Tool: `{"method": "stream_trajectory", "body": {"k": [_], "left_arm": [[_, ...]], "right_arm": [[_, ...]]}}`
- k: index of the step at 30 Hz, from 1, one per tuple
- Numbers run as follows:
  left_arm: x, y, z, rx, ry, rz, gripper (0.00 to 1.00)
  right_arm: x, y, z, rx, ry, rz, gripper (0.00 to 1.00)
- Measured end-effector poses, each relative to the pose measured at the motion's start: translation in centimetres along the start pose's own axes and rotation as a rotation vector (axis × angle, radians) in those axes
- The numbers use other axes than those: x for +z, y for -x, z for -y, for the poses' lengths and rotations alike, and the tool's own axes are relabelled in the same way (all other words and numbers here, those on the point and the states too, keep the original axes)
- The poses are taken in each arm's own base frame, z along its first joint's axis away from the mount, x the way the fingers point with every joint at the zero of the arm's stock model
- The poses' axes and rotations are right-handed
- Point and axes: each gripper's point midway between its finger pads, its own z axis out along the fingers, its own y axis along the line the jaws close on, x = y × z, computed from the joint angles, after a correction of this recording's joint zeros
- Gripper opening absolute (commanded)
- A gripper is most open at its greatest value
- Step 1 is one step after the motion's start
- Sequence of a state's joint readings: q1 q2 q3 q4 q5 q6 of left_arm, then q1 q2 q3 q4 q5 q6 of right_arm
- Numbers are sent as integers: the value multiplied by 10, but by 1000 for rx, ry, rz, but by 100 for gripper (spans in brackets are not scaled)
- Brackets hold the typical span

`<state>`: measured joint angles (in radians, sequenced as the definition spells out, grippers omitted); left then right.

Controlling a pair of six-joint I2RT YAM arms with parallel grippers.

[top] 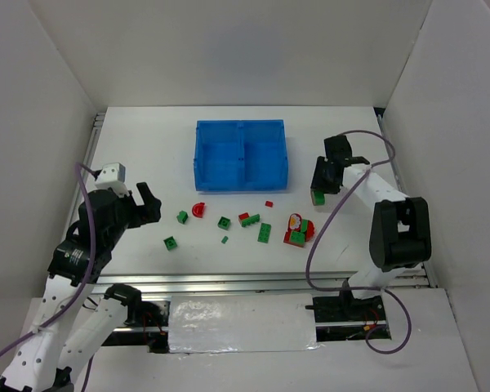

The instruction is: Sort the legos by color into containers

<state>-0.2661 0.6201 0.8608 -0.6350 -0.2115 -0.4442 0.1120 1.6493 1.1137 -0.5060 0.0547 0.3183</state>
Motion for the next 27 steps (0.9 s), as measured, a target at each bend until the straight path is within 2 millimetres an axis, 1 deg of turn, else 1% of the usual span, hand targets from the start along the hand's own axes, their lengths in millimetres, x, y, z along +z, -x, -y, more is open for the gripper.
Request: {"method": "stream_trajectory", "body": {"k": [3, 5, 6, 7, 9, 11, 13, 14, 15, 16, 18, 19, 21, 22, 24, 25, 27], "left_arm": [[0, -1, 1, 3, -7, -4, 100], [0, -2, 9, 20, -53, -13, 99], [-1, -2, 15, 24, -86, -17, 99], [-1, -4, 25, 30, -143, -30, 99], [-3, -8, 47, 32, -266, -65, 100], [-5, -7, 72, 21, -400, -89, 100], [-7, -5, 102, -2, -560, -102, 100], [-10, -3, 116, -18, -639, -106, 100], [-12, -2, 129, -31, -709, -115, 99], [-14, -3, 140, -41, -769, -127, 99], [-19, -7, 163, -51, -882, -159, 100], [-22, -10, 173, -44, -930, -175, 99], [-28, -16, 190, -34, -1002, -203, 98], [-31, -20, 199, -23, -1035, -216, 98], [-37, -26, 210, -9, -1078, -235, 96], [-42, -26, 214, -10, -1100, -237, 94], [-49, -21, 221, -6, -1145, -212, 94]], "right_arm": [[-15, 7, -2, 36, 21, 50, 0], [-27, 12, -9, 48, 70, 73, 0], [-35, 14, -16, 53, 112, 92, 0], [-45, 15, -24, 59, 164, 111, 0], [-72, 13, -46, 53, 293, 143, 0], [-108, 8, -77, 16, 452, 179, 0], [-151, -2, -119, -51, 643, 212, 0], [-175, -11, -140, -87, 749, 221, 0], [-189, -15, -152, -105, 812, 227, 0], [-220, -27, -174, -147, 955, 236, 0], [-254, -47, -194, -178, 1116, 225, 0], [-268, -55, -201, -192, 1180, 221, 0], [-287, -68, -212, -217, 1273, 199, 0], [-294, -72, -217, -225, 1303, 192, 0], [-306, -80, -224, -241, 1360, 173, 0], [-311, -83, -227, -248, 1392, 169, 0], [-317, -88, -231, -253, 1438, 158, 0]]}}
